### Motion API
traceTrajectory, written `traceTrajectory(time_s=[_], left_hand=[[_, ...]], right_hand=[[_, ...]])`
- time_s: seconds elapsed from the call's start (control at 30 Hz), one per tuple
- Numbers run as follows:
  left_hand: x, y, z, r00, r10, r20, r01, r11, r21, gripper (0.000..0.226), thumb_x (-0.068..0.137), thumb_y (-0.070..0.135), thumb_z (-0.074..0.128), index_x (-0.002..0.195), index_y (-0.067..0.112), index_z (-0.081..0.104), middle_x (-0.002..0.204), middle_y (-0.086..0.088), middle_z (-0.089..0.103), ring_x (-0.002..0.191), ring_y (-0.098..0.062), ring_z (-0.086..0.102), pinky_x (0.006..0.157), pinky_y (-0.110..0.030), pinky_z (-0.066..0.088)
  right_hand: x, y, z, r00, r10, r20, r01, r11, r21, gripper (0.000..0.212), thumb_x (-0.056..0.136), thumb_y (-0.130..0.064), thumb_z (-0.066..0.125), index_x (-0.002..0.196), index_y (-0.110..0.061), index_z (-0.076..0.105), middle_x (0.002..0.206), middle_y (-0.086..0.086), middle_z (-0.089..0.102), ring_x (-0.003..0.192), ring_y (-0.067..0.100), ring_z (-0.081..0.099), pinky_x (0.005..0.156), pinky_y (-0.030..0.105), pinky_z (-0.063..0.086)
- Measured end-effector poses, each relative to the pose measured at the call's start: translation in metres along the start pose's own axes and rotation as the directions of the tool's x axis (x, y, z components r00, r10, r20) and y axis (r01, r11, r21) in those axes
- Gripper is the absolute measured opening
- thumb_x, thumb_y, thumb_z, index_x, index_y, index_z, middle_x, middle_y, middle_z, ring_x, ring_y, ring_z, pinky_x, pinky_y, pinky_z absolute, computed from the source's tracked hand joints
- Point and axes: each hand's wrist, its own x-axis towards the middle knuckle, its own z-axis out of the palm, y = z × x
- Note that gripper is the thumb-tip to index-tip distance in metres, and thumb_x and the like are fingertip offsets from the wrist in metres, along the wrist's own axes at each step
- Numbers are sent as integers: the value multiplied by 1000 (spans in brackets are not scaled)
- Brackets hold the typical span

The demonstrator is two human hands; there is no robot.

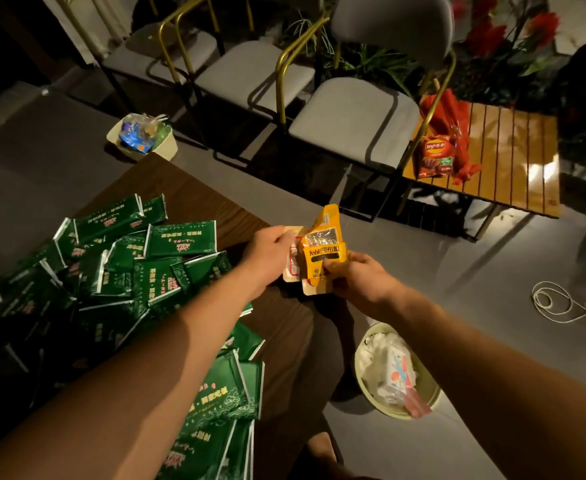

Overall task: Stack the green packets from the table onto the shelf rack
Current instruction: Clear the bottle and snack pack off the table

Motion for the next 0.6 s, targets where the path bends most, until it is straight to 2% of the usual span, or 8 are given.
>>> traceTrajectory(time_s=[0.1,0.2,0.27,0.37,0.43,0.5,0.6], left_hand=[[-16,12,24,991,-84,107,100,982,-159,32,109,24,39,90,27,65,91,6,70,89,-7,65,78,-24,47],[-28,16,47,978,-108,177,148,961,-234,29,107,38,43,107,23,68,108,-3,73,106,-16,67,99,-36,49],[-38,16,70,966,-86,244,141,965,-221,38,101,48,51,122,19,64,115,-5,72,109,-20,67,99,-37,50],[-53,13,110,972,-1,235,-2,1000,13,28,99,33,62,122,18,61,111,0,70,101,-19,67,84,-33,55],[-62,9,138,981,70,180,-102,979,175,25,99,25,61,123,19,61,116,-2,68,105,-21,64,90,-40,55],[-70,2,168,976,82,202,-127,966,226,22,98,21,59,120,19,63,116,-4,68,106,-24,63,93,-42,53],[-79,-17,209,965,15,264,-81,967,241,20,96,21,59,115,18,64,113,-6,69,105,-28,64,92,-43,54]], right_hand=[[-11,-1,-12,1000,-29,1,29,998,54,23,100,-9,55,123,-10,61,113,10,73,106,26,70,94,41,55],[-22,2,-29,996,-65,-66,67,997,32,22,98,-9,59,120,-12,61,112,11,73,102,26,72,87,39,58],[-32,11,-48,985,-93,-147,95,995,11,19,96,-7,62,114,-13,59,110,12,71,97,25,72,82,37,58],[-45,29,-77,966,-109,-233,112,994,2,18,94,-5,63,111,-11,60,106,13,71,89,24,72,80,38,58],[-57,43,-97,959,-110,-262,116,993,6,19,94,-5,63,113,-9,65,102,10,74,82,19,72,73,32,58],[-71,58,-117,951,-92,-296,112,992,50,20,94,-3,60,112,-9,68,93,6,74,74,15,69,66,27,54],[-90,89,-148,938,-23,-346,62,993,102,23,93,1,55,107,-9,70,85,6,72,69,14,65,66,26,52]])
